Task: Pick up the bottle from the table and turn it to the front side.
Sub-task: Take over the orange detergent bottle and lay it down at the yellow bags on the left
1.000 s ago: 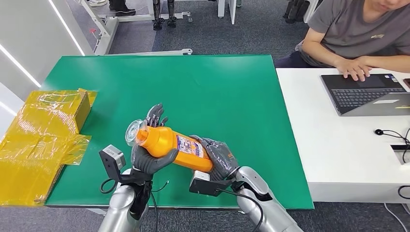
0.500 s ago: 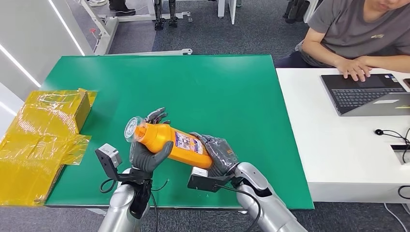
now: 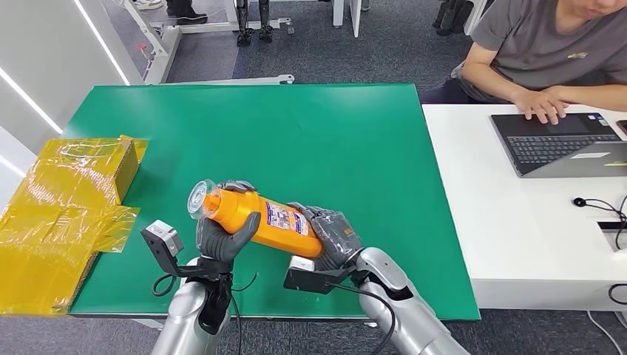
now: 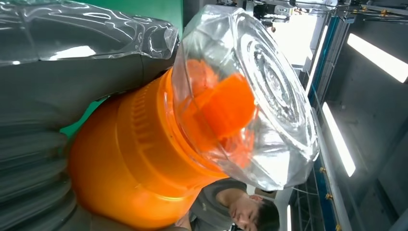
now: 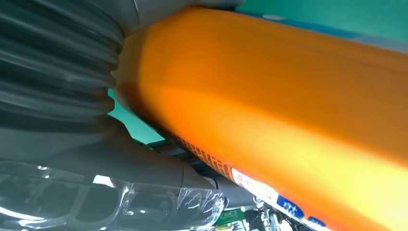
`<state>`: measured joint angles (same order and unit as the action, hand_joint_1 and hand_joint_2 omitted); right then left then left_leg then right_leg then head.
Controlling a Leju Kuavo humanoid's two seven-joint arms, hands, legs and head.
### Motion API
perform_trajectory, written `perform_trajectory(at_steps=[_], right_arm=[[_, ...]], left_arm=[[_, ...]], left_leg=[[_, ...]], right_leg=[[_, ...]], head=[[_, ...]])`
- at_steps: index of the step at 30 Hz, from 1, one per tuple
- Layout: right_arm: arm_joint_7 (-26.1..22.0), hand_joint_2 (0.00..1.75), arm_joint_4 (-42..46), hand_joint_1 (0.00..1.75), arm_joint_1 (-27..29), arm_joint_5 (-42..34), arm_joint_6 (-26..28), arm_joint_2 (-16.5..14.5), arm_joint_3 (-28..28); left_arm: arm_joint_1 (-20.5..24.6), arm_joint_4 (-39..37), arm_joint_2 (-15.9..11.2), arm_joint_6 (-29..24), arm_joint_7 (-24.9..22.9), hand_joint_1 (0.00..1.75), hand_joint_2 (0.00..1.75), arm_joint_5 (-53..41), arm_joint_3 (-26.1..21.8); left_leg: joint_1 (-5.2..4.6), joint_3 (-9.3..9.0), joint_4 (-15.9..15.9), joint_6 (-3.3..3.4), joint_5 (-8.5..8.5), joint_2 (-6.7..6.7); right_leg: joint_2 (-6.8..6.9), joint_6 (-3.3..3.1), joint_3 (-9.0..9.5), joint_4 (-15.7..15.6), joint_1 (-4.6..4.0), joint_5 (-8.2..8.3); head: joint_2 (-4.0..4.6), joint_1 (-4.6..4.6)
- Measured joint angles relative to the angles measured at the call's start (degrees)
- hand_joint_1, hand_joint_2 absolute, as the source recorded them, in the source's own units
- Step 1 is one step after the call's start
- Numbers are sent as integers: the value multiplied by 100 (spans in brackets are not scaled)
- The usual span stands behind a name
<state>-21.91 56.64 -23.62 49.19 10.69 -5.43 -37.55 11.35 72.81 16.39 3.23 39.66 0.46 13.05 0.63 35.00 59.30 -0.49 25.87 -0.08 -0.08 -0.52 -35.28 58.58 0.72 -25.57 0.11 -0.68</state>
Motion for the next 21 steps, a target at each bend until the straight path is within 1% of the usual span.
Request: perform_trajectory(at_steps=[3,5,10,14,17,21], right_arm=[[21,175,8,0,47,37,162,-28,-34],[3,175,43,0,109,-75,308,-59,-36],[-279,175,400,0,382,-896,1043,-183,84],[-436,175,822,0,642,-1425,1428,-226,183],[-543,175,1226,0,891,-1778,1778,-231,217],[-586,175,1805,0,1270,-2048,2056,-231,227]], left_arm=[[42,1,5,-53,-1,175,175,2,0],[68,5,5,-118,-2,175,175,-1,-2],[47,147,-3,-330,-90,175,175,7,-27],[-109,417,-32,-527,-228,175,175,-94,-48],[-264,710,-117,-927,-364,175,175,-418,-58],[-425,1177,-326,-1842,-483,175,175,-1076,-137]], left_leg=[[0,1,0,0,0,-1],[1,1,0,0,0,-1],[1,2,-1,0,0,-1],[1,3,-2,0,1,-1],[1,3,-2,1,2,-1],[1,3,-4,0,2,0]], right_leg=[[1,0,0,0,0,0],[1,0,0,1,0,0],[1,0,0,1,-1,-1],[2,0,0,1,-1,-2],[1,1,0,0,-1,-3],[1,0,-1,0,-1,-4]], head=[[0,1],[0,1],[0,-1],[0,1],[0,1],[0,1]])
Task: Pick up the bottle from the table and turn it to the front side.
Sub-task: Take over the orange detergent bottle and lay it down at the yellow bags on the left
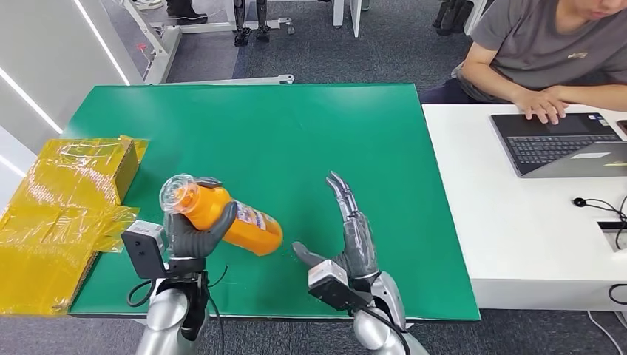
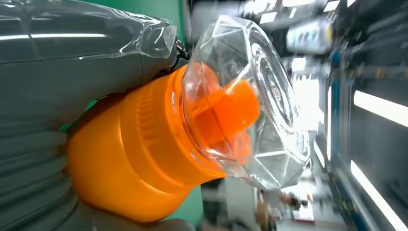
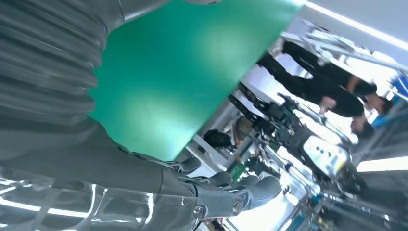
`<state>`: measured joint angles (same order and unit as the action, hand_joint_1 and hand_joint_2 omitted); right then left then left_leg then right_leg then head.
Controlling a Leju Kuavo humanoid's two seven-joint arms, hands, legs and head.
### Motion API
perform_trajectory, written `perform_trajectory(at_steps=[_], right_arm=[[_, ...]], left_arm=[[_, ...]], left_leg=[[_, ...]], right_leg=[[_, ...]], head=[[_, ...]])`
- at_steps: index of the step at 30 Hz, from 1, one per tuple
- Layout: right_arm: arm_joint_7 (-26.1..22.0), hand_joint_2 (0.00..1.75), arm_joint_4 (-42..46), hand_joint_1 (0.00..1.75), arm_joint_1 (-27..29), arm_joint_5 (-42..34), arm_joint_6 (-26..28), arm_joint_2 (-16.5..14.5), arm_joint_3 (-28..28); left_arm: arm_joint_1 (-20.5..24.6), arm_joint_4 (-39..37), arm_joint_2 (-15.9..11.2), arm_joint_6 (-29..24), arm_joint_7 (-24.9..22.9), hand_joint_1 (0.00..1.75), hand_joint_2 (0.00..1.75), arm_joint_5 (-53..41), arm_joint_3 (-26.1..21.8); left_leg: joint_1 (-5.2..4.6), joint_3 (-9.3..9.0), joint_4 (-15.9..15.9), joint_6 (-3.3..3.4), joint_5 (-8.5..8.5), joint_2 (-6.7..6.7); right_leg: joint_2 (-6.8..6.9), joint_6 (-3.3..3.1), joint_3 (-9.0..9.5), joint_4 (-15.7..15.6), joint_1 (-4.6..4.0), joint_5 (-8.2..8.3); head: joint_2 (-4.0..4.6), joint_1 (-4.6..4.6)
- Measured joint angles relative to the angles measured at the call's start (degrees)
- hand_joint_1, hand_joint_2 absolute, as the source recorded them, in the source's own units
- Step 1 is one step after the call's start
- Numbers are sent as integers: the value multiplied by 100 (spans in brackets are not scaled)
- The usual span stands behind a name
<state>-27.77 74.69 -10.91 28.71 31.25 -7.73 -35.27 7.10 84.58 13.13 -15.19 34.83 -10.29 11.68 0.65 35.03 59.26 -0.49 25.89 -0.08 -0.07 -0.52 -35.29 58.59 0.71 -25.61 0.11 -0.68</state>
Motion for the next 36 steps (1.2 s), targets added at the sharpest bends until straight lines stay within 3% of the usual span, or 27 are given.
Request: perform_trajectory(at_steps=[4,8,14,19,23,29,36], right_arm=[[3,175,440,0,323,-57,31,4,9],[-53,175,643,0,529,-103,-126,44,55],[-195,175,725,0,615,-196,-252,96,81],[-207,175,730,0,635,-226,-262,112,82],[-207,175,730,0,635,-231,-263,117,82],[-205,175,730,0,638,-255,-263,144,76],[-269,175,722,0,646,-337,-207,171,70]], left_arm=[[-84,325,-270,-862,-82,175,175,-424,-202],[5,362,-693,-1707,-295,175,175,-1445,-325],[433,-149,-1571,-2362,-1206,175,175,-3601,-378],[663,-767,-2164,-2391,-1415,175,175,-3982,-477],[711,-977,-2368,-2363,-1526,175,175,-4160,-489],[1041,-1706,-2691,-1888,-1783,175,175,-5395,-438],[2065,-3298,-3162,-974,-1128,175,175,-6644,274]], left_leg=[[2,-1,-1,-1,-1,0],[3,-3,-1,-2,-2,1],[3,-6,-1,-7,-6,6],[5,-8,-1,-10,-8,10],[4,-6,-1,-10,-7,10],[4,-7,-1,-10,-8,10],[7,-9,-1,-21,-18,9]], right_leg=[[1,-3,0,0,-1,-3],[0,-4,0,1,-3,-3],[-4,-8,1,4,-3,1],[-11,-10,-1,5,-3,3],[-10,-9,-1,4,-3,2],[-9,-9,-2,2,-3,2],[-11,-18,-5,6,-3,9]], head=[[0,-1],[0,-1],[0,1],[0,0],[0,1],[0,1],[0,1]])
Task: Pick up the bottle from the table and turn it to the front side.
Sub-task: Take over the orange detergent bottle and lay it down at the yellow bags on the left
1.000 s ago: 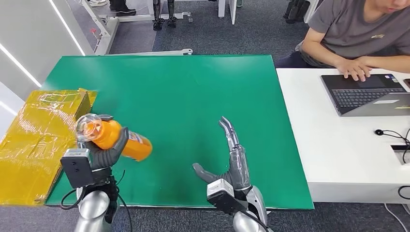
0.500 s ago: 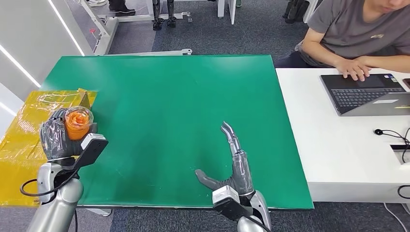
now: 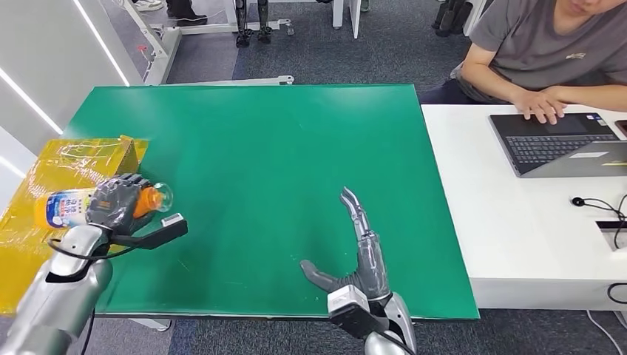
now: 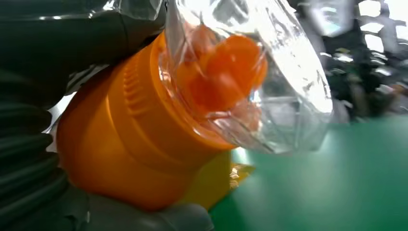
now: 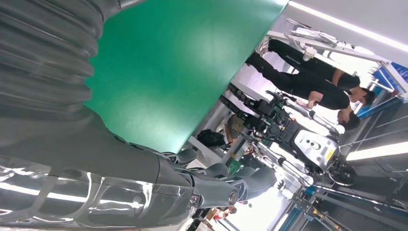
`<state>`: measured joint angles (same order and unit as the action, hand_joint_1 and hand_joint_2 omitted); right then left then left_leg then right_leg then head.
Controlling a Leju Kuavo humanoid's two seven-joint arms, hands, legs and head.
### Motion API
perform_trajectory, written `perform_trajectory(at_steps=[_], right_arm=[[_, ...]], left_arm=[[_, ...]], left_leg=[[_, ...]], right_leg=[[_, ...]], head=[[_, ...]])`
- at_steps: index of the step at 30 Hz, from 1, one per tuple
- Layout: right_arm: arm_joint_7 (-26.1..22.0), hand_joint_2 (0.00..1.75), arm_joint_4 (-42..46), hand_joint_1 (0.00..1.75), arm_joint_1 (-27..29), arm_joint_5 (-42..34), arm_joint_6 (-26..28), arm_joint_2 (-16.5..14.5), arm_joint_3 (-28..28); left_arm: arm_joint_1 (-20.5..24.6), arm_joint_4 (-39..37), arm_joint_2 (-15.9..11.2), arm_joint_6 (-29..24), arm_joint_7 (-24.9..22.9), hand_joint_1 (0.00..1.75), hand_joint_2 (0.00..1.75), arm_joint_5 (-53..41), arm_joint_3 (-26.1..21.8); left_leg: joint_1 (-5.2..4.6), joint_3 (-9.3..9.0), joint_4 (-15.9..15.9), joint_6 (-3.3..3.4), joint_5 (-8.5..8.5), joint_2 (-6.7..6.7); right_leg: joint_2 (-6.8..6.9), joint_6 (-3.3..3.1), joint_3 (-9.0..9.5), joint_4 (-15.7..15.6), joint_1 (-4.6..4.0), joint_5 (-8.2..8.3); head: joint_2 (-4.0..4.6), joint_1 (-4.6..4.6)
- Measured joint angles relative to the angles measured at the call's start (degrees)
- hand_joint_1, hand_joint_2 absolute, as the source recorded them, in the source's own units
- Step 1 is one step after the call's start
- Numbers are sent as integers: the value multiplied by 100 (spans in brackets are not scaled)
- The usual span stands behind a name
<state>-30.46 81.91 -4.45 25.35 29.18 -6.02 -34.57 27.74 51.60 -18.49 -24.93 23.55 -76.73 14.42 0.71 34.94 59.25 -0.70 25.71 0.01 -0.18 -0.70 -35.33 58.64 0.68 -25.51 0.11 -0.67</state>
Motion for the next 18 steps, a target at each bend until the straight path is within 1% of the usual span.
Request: perform_trajectory(at_steps=[2,5,9,13,17,18], right_arm=[[-13,175,1,0,3,-12,34,5,1],[-6,175,2,0,20,7,68,8,2],[120,175,10,0,66,49,-14,8,3],[271,175,41,0,138,-37,-157,8,60],[297,175,55,0,164,-85,-237,7,151],[299,175,56,0,164,-86,-257,6,166]], left_arm=[[352,-486,-41,125,71,175,175,-171,266],[830,-1111,-33,302,83,175,175,-329,593],[1292,-1749,35,648,55,175,175,-396,919],[1561,-2207,73,1045,59,175,175,-326,1103],[1675,-2446,82,1322,65,174,175,-286,1215],[1708,-2506,91,1413,64,168,175,-278,1240]], left_leg=[[0,1,0,0,-1,1],[-1,1,0,0,-1,1],[-1,3,0,0,0,1],[0,2,0,0,0,2],[0,2,0,0,-1,4],[0,2,0,0,-1,4]], right_leg=[[0,-2,0,1,0,2],[-1,-4,-1,1,0,4],[0,-4,-1,0,0,4],[-1,-4,-1,1,0,4],[-4,-4,-2,1,0,4],[-3,-4,-2,1,0,4]], head=[[0,1],[0,1],[0,0],[0,1],[0,1],[0,0]])
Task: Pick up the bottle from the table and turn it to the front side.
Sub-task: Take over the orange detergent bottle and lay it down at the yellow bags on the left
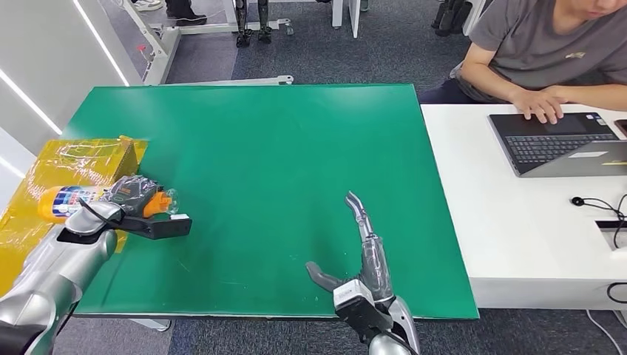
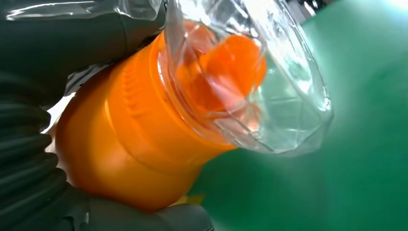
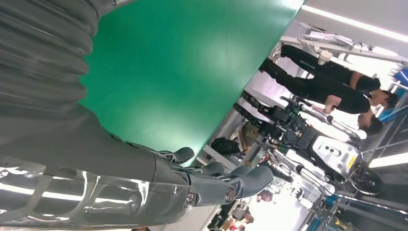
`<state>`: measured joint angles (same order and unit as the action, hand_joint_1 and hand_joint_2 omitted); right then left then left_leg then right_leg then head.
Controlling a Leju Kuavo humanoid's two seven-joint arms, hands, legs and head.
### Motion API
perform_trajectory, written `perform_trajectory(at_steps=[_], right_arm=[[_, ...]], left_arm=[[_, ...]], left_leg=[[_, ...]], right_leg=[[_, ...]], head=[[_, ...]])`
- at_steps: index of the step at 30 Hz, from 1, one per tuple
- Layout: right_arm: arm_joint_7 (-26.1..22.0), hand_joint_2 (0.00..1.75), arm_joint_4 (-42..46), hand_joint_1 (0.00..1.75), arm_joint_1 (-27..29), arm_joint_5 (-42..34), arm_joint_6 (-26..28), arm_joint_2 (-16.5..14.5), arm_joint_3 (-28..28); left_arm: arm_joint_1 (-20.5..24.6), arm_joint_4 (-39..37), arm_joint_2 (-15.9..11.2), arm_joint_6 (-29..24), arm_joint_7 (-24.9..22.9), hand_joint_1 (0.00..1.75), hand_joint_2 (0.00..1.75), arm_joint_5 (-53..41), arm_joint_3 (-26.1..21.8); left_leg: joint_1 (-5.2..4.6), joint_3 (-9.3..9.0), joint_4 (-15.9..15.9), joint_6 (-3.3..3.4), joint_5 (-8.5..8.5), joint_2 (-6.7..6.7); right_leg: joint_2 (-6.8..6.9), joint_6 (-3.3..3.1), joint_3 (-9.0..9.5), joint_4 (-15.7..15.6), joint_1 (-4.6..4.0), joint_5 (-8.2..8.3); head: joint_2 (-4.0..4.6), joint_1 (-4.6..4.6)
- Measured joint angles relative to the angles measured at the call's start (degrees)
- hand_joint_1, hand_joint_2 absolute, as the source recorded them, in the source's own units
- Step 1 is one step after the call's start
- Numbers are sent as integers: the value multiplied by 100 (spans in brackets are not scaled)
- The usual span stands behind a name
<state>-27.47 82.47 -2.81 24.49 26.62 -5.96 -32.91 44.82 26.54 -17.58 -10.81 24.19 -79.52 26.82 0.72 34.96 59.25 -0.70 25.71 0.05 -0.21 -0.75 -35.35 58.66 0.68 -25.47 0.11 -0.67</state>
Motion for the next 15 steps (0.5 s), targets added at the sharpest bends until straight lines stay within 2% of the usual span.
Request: perform_trajectory(at_steps=[1,3,5,15], right_arm=[[7,175,1,0,-1,-1,-17,-3,15],[34,175,14,0,-4,0,-56,-9,57],[68,175,37,0,-6,7,-97,-16,95],[107,175,121,0,-2,76,-206,-42,179]], left_arm=[[36,-62,11,93,-1,161,175,4,22],[97,-178,32,264,-5,74,175,7,67],[131,-251,45,376,-9,0,175,16,115],[145,-379,55,437,-74,0,175,95,155]], left_leg=[[0,0,0,0,0,0],[0,1,0,0,0,0],[0,1,0,0,0,0],[0,1,0,0,0,-1]], right_leg=[[0,0,0,0,0,0],[0,0,0,1,0,0],[0,0,1,1,0,0],[1,0,1,1,0,0]], head=[[0,1],[0,1],[0,1],[0,0]])
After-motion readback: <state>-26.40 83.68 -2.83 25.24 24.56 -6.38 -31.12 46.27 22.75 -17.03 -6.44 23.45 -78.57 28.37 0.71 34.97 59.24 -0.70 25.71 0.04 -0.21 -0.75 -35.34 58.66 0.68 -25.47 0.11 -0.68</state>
